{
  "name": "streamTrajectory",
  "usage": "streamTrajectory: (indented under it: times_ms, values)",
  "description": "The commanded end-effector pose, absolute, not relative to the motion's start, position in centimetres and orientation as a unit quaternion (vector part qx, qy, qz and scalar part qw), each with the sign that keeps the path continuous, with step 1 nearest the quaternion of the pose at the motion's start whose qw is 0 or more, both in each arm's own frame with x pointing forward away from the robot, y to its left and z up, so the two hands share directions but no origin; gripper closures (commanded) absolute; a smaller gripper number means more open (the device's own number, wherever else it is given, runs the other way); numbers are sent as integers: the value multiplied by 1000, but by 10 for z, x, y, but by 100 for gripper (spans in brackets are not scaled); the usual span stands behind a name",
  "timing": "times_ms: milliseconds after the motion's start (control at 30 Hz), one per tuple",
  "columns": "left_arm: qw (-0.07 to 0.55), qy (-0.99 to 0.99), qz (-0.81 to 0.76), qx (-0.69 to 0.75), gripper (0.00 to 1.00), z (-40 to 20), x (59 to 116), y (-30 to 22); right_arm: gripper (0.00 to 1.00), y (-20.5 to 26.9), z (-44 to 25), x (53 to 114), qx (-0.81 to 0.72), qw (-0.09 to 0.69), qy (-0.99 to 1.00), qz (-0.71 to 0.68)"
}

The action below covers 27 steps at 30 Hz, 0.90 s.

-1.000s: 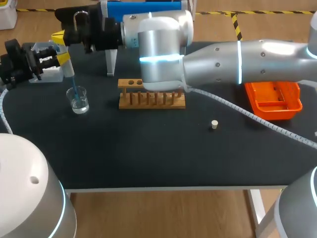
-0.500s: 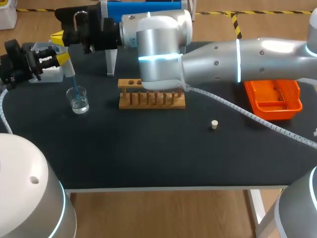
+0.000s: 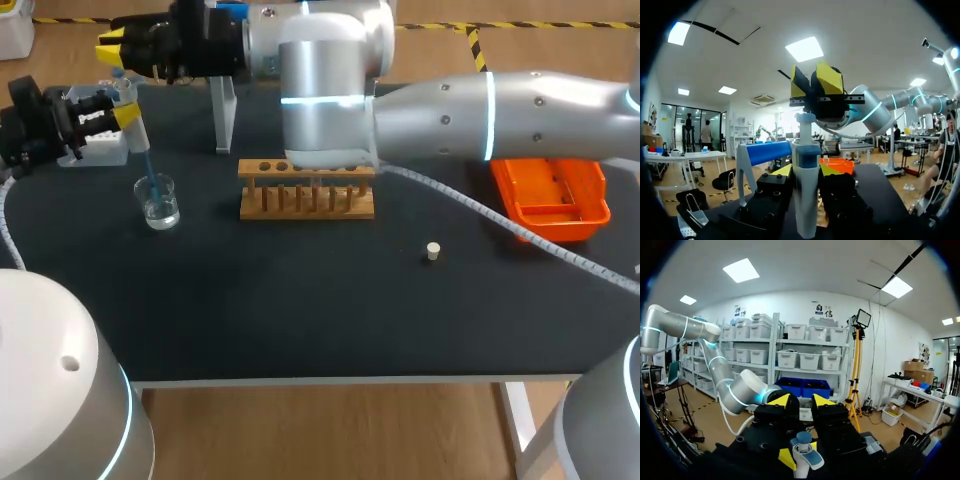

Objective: Invert the test tube, pick up the pipette, mount the tip to pipette, aspirate from beaker and dispense into the tube, eject the tip, return the pipette, and cap with the stopper.

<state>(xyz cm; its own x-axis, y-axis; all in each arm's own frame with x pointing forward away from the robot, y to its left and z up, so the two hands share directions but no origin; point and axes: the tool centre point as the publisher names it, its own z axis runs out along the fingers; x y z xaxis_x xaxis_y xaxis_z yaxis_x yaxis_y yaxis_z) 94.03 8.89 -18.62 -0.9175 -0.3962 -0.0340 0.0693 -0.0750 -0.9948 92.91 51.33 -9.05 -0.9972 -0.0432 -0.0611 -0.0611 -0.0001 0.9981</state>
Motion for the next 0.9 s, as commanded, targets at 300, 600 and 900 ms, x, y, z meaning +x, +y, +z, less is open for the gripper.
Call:
streamTrajectory:
  times_ms: [300, 600, 900]
  values:
    - [160, 661, -723, -123, 100, -186, 941, 90, 0, 402, -75, 911, -43, 32, 723, 689]
    - [160, 661, -723, -123, 100, -186, 941, 90, 0, 321, -85, 907, -59, 43, 748, 660]
    - [160, 661, -723, -123, 100, -186, 941, 90, 0, 265, -119, 921, -42, 41, 768, 638]
